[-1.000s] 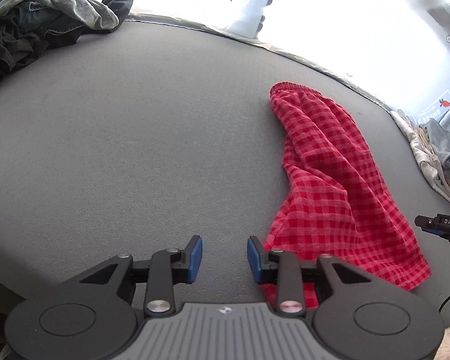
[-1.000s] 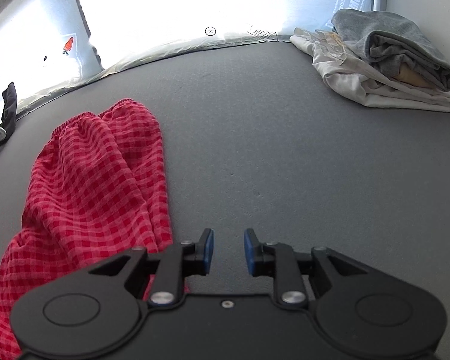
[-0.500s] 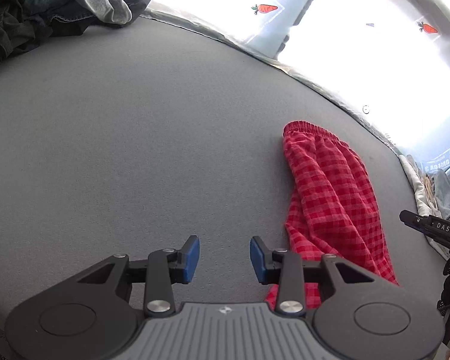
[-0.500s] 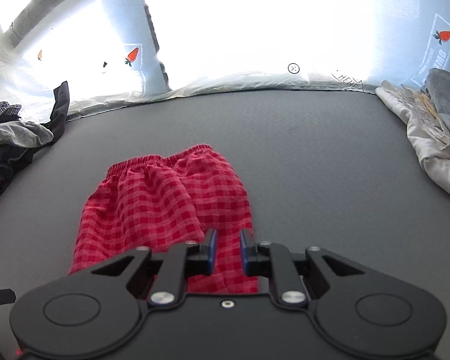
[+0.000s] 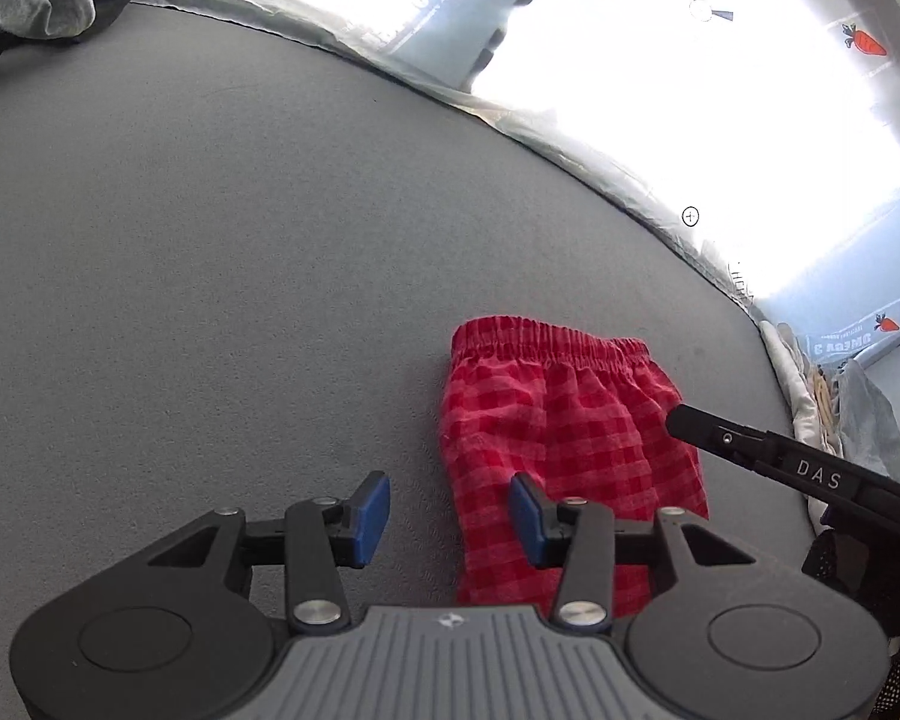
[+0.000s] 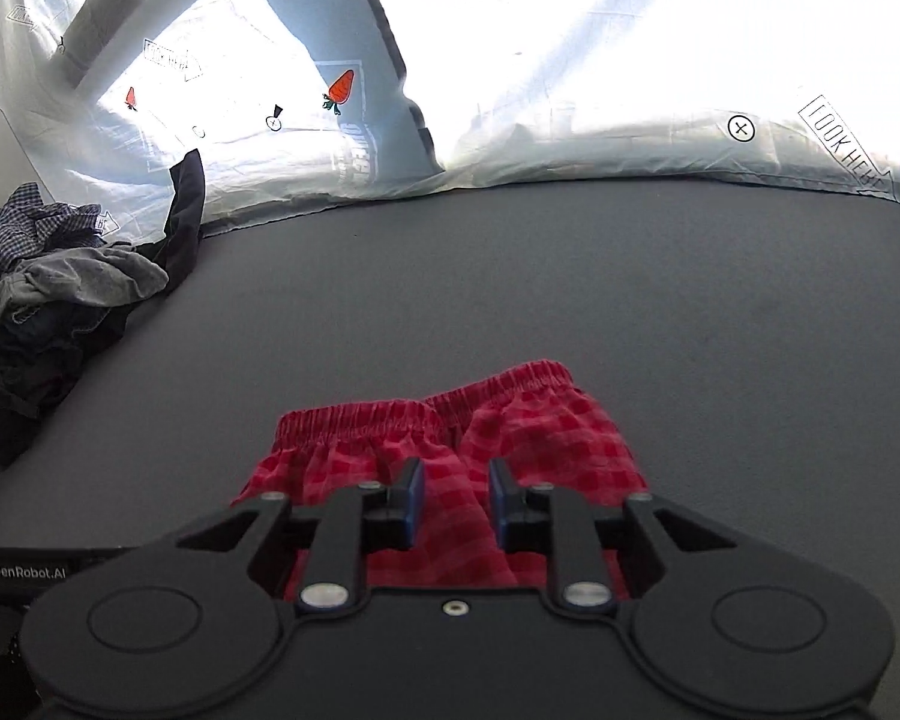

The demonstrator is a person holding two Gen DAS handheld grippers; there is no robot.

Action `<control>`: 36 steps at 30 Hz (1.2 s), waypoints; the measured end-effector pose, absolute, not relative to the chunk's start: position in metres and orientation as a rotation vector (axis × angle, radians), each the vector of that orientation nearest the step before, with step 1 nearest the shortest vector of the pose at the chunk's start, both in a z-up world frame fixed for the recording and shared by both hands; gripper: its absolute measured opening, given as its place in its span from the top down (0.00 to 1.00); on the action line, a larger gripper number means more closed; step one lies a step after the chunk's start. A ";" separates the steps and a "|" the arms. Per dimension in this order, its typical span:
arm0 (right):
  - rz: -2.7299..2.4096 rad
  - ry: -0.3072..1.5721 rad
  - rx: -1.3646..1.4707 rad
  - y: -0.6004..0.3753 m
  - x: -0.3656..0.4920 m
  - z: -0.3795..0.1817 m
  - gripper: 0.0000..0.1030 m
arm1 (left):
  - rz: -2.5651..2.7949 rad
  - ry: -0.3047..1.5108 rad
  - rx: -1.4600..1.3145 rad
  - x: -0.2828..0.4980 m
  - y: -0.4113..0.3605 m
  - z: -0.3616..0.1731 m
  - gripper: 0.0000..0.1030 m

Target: Fold clothes

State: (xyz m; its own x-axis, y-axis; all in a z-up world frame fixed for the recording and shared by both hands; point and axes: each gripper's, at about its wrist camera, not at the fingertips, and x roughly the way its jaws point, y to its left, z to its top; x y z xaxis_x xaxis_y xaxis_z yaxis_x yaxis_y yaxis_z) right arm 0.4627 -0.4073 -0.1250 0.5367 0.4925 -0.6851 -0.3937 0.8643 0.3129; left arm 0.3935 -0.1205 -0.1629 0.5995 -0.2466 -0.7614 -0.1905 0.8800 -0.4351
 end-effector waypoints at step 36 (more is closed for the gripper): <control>0.409 0.780 0.165 -0.449 0.506 -0.137 0.99 | -0.150 0.992 -0.491 0.471 -0.161 -0.178 0.78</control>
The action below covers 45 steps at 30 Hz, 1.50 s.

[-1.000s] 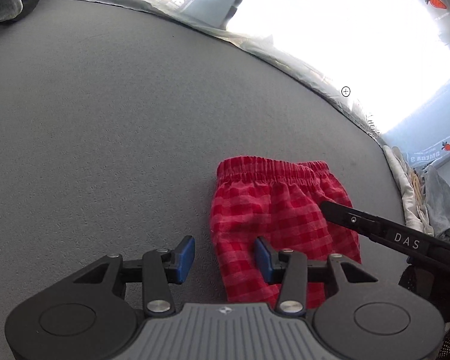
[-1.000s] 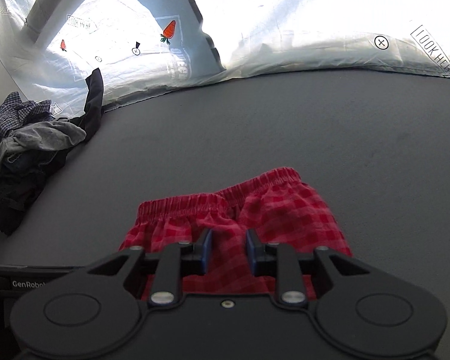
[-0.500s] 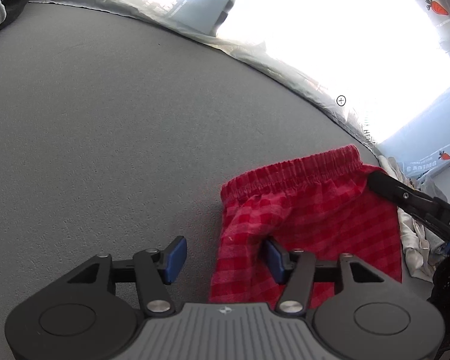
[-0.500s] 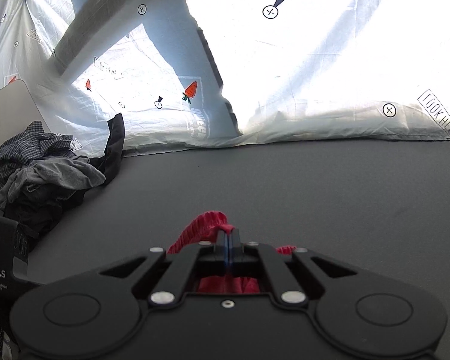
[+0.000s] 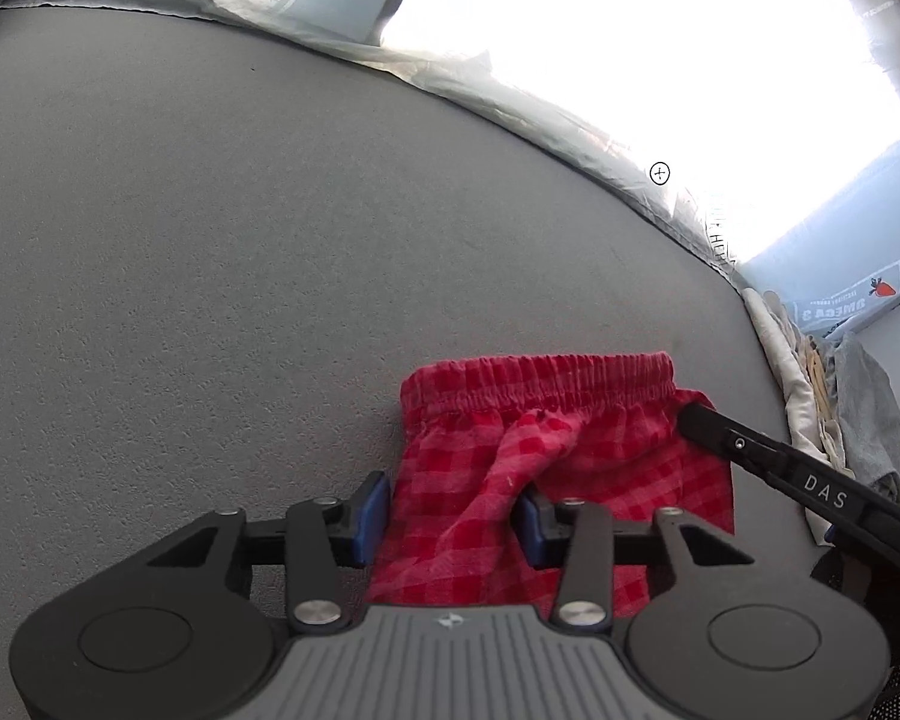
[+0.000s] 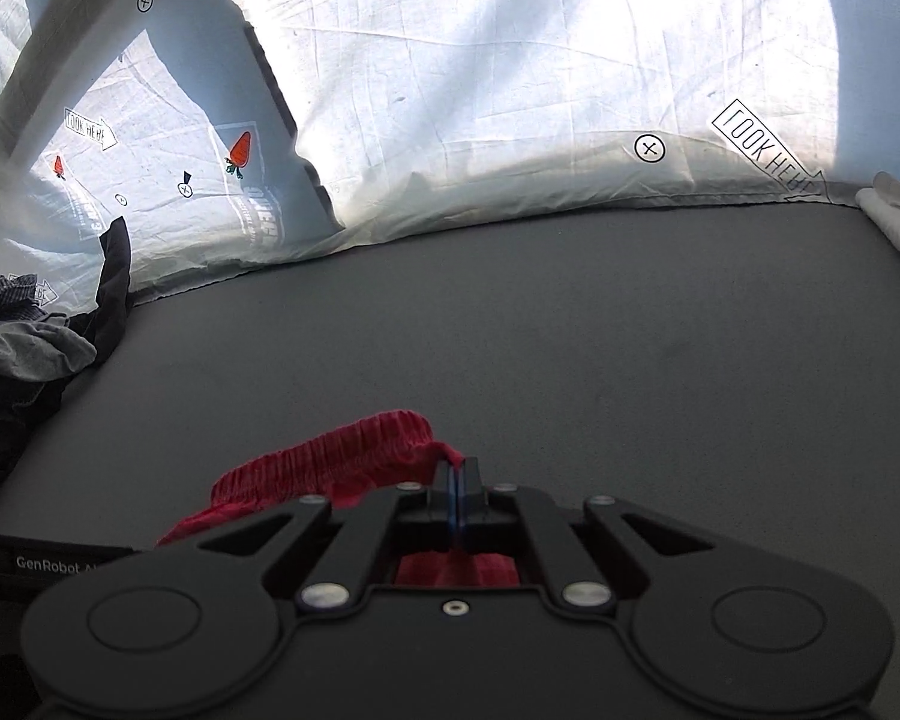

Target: Fold clothes

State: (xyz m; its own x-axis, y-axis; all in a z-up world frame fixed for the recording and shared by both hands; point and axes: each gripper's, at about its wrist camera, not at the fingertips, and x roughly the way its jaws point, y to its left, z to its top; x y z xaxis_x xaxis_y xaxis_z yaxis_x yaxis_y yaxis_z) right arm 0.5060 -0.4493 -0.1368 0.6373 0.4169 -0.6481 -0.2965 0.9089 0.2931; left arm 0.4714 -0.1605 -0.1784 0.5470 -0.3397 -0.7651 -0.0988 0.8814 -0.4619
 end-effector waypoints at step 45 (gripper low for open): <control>0.222 0.873 0.243 -0.530 0.264 -0.148 0.97 | -0.023 1.036 -0.306 0.230 -0.152 -0.174 0.56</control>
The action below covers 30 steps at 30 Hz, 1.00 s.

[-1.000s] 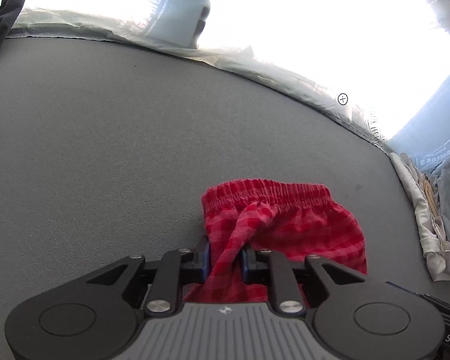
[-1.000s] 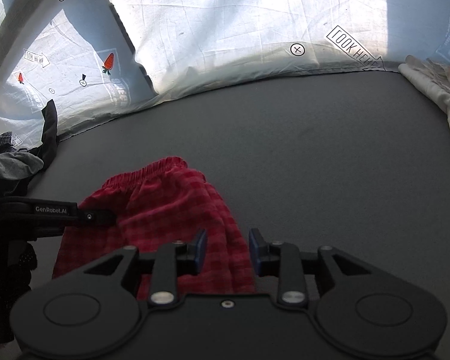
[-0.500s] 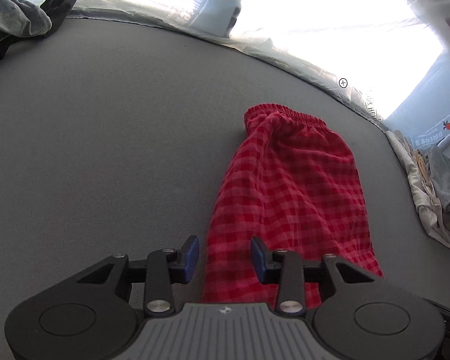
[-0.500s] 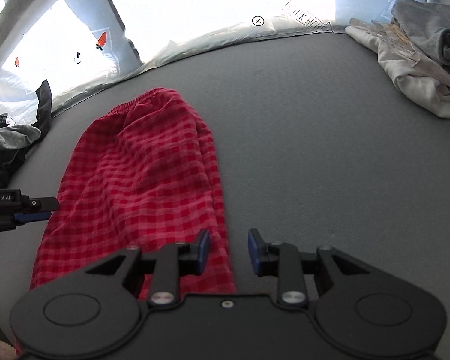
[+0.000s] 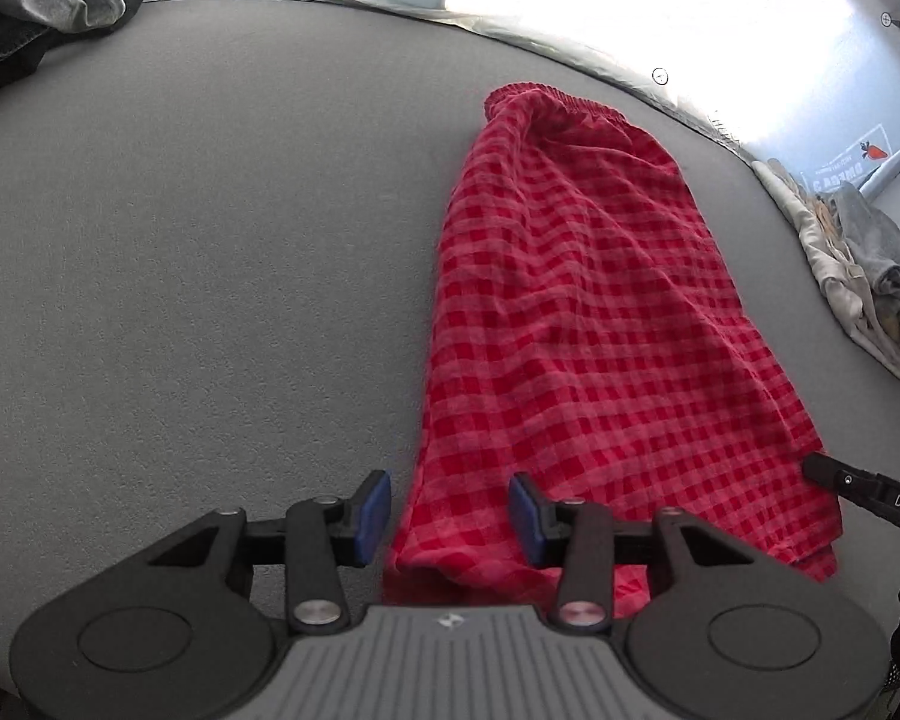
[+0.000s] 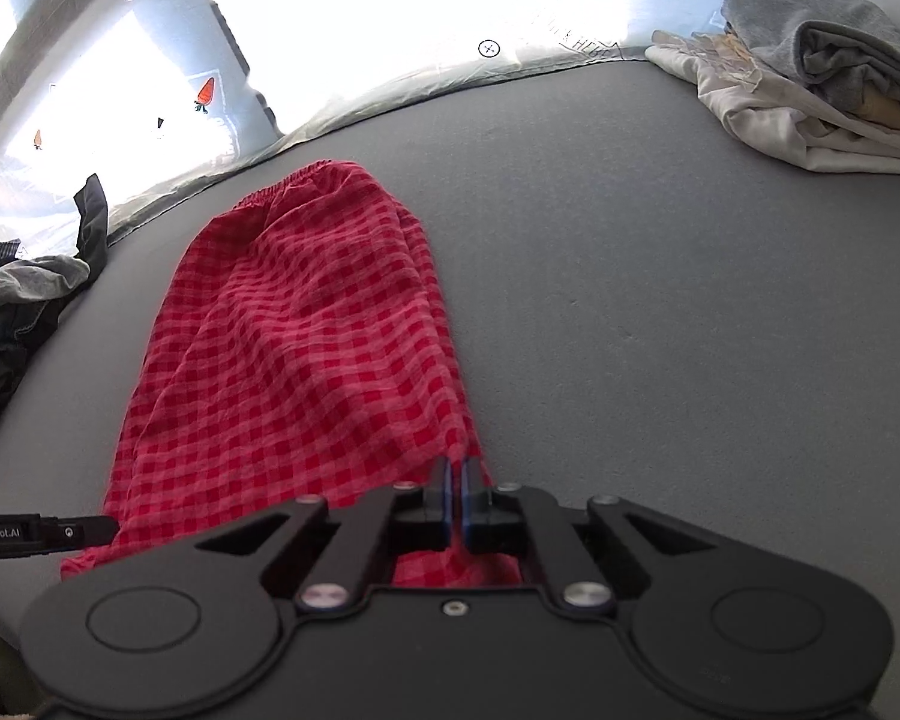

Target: Fold clothes

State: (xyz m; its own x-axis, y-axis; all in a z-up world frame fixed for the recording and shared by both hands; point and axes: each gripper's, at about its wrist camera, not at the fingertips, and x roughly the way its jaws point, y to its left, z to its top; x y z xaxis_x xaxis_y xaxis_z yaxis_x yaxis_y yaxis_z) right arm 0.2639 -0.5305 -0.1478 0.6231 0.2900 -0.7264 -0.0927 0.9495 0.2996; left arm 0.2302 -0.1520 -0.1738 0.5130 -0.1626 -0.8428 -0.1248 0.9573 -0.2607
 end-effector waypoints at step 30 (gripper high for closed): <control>0.169 0.941 0.415 -0.552 0.232 -0.156 0.72 | -0.042 1.093 -0.485 0.193 -0.136 -0.173 0.48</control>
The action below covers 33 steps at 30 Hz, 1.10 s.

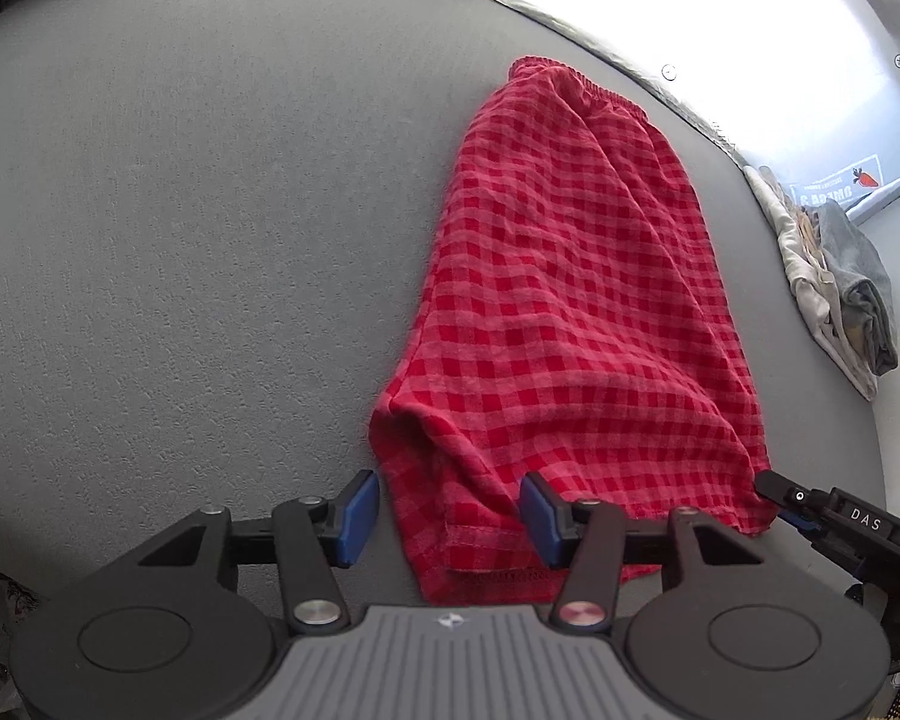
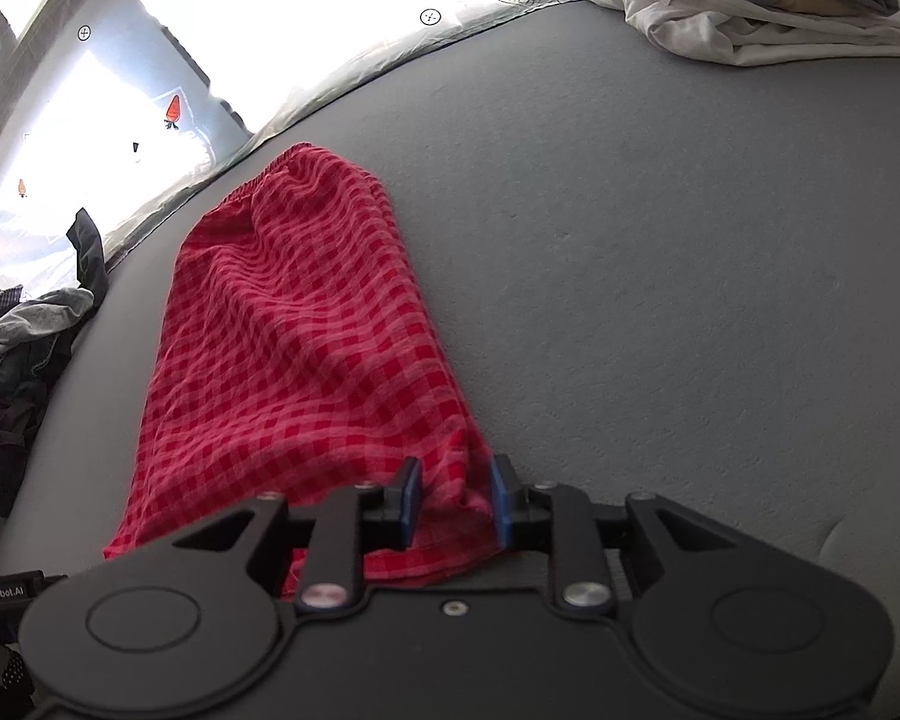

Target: Fold clothes

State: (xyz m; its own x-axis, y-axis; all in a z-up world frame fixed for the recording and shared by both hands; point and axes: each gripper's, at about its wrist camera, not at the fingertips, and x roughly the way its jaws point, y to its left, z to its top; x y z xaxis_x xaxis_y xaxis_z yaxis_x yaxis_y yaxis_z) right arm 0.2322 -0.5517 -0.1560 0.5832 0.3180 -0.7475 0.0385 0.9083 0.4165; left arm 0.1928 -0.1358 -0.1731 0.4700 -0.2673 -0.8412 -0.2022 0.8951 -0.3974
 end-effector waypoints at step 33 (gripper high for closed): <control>0.302 0.992 0.552 -0.575 0.224 -0.169 0.95 | -0.047 1.155 -0.649 0.192 -0.147 -0.183 0.85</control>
